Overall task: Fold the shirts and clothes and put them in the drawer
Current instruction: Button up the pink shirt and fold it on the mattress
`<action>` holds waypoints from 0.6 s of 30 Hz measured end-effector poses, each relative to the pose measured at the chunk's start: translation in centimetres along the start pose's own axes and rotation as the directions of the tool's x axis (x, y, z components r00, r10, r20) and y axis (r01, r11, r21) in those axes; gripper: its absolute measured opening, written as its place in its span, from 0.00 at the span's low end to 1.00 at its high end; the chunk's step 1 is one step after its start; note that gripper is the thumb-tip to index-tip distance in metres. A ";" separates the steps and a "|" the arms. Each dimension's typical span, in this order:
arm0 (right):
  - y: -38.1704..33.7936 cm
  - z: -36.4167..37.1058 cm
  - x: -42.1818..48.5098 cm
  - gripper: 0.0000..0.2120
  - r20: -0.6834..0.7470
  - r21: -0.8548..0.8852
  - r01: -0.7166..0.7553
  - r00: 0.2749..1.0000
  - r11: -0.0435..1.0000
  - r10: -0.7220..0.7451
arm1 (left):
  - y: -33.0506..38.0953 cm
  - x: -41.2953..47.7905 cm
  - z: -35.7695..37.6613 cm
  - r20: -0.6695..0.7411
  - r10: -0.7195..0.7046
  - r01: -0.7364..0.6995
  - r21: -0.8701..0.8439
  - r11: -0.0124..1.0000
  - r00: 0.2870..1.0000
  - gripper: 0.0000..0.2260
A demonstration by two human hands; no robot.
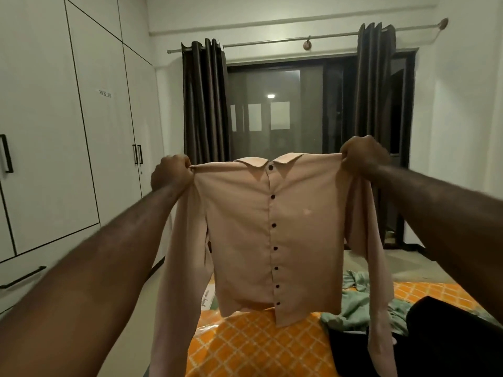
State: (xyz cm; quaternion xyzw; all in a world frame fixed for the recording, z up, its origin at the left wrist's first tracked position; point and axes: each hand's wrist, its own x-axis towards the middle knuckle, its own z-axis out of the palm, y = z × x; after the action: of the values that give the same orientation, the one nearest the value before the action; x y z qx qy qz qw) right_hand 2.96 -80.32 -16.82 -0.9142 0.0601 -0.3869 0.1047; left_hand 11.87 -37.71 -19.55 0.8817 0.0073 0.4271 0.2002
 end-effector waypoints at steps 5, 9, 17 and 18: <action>0.0 -0.1 1.5 0.12 0.312 0.118 -0.005 0.949 0.993 -0.033 | 0.9 1.1 -0.4 0.430 -0.095 0.153 -0.101 0.983 0.898 0.05; 1.2 1.4 2.7 0.12 0.441 0.233 -0.101 0.897 0.967 -0.012 | 0.9 1.4 0.1 0.725 -0.245 0.596 -0.274 0.755 0.643 0.09; 3.7 9.7 7.6 0.06 0.499 0.252 -0.215 0.864 0.944 0.064 | -0.5 5.1 11.2 0.757 -0.264 0.799 -0.538 0.267 0.598 0.08; 4.1 11.1 8.3 0.05 0.486 0.226 -0.209 0.871 0.951 0.076 | -0.6 5.6 13.2 0.740 -0.274 0.789 -0.567 0.237 0.615 0.09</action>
State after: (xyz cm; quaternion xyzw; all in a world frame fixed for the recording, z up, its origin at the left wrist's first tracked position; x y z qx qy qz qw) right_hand 16.57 -84.30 -19.56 -0.9505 0.0471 -0.1485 0.2688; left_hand 25.47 -40.67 -22.91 0.6615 0.0537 0.0247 0.7476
